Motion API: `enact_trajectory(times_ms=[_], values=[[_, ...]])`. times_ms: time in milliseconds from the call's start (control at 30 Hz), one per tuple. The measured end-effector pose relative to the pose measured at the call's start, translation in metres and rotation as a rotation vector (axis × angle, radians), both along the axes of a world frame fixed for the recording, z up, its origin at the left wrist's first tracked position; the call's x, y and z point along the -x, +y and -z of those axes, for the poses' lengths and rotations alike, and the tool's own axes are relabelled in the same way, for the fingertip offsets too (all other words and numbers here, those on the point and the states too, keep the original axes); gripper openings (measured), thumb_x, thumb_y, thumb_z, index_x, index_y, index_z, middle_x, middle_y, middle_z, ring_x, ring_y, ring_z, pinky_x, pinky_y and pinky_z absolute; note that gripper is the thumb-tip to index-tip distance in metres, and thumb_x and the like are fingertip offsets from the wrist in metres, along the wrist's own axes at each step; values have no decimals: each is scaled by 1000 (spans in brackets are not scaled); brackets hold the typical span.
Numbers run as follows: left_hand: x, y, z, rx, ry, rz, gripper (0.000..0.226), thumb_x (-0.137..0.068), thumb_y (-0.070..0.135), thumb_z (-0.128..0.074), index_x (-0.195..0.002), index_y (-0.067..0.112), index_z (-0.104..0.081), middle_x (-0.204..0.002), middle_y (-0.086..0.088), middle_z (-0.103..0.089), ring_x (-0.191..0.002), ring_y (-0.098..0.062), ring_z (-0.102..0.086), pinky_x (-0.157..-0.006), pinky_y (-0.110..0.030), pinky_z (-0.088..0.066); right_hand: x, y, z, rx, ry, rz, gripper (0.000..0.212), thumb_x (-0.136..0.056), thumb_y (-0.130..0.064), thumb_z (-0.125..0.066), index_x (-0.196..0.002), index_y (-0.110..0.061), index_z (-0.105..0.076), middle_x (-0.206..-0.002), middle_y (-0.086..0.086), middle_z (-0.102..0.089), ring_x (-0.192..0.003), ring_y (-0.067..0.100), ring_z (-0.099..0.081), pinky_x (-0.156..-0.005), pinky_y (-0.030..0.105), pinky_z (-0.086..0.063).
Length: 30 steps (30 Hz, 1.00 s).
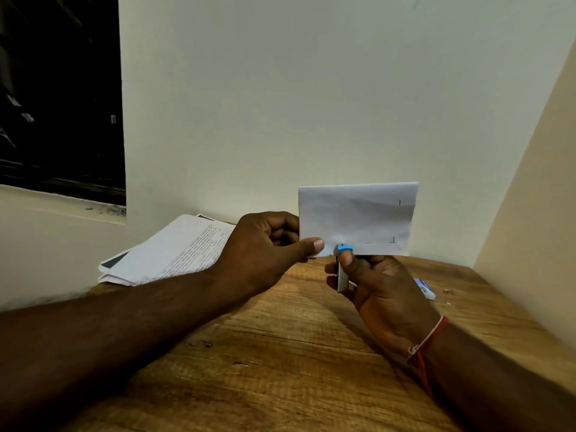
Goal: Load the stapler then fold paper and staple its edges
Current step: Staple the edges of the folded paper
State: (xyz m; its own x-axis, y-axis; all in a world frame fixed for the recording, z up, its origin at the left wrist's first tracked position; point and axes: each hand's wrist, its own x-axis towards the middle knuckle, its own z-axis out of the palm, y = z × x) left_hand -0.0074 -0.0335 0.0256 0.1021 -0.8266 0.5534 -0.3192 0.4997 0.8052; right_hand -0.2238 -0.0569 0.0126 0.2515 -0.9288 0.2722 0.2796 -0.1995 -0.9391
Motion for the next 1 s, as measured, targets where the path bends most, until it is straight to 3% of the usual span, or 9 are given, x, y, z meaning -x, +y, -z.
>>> enact_trajectory(times_ms=[167, 333, 600, 733, 900, 1000], values=[[0, 0, -2, -23, -4, -1, 19, -90, 32, -93, -103, 21, -85, -88, 3, -86, -87, -15, -86, -93, -48, -71, -1, 1, -1, -4, -1, 31, 47, -72, -30, -83, -111, -4, -79, -98, 12, -83, -94, 21, -82, -86, 41, -62], [2, 1, 0, -27, 11, 13, 21, -90, 31, -94, -105, 19, -85, -88, 2, -87, -86, -15, -86, -91, -44, -71, -2, 2, 0, -2, 20, 60, 30, -78, -28, -79, -97, -6, -83, -99, 16, -83, -96, 23, -82, -91, 43, -60], [3, 0, 1, -24, 25, 37, 22, -90, 27, -94, -109, 20, -86, -92, 1, -88, -85, -17, -86, -87, -38, -72, -2, 4, -4, 96, 114, 153, 35, -71, -40, -82, -88, -10, -86, -92, 13, -84, -90, 21, -81, -86, 39, -59], [3, 0, 3, -29, 2, 39, 29, -89, 30, -94, -115, 21, -86, -95, 3, -88, -88, -18, -86, -88, -42, -72, 0, 4, -3, 133, 163, 208, 49, -69, -51, -79, -97, -11, -84, -91, 13, -84, -93, 29, -78, -80, 43, -59], [1, -4, 4, -28, 23, 45, 29, -90, 28, -94, -117, 18, -87, -96, 2, -89, -88, -18, -86, -89, -42, -72, 0, -1, -1, 91, 126, 134, 49, -75, -42, -80, -106, -4, -83, -95, 13, -84, -93, 25, -80, -81, 37, -62], [-1, -9, 5, -50, 83, 39, 20, -92, 26, -93, -109, 16, -87, -95, -2, -89, -90, -24, -87, -91, -49, -71, -2, -3, -1, 36, 52, 42, 46, -80, -33, -80, -111, 2, -79, -96, 11, -82, -90, 23, -79, -78, 34, -63]])
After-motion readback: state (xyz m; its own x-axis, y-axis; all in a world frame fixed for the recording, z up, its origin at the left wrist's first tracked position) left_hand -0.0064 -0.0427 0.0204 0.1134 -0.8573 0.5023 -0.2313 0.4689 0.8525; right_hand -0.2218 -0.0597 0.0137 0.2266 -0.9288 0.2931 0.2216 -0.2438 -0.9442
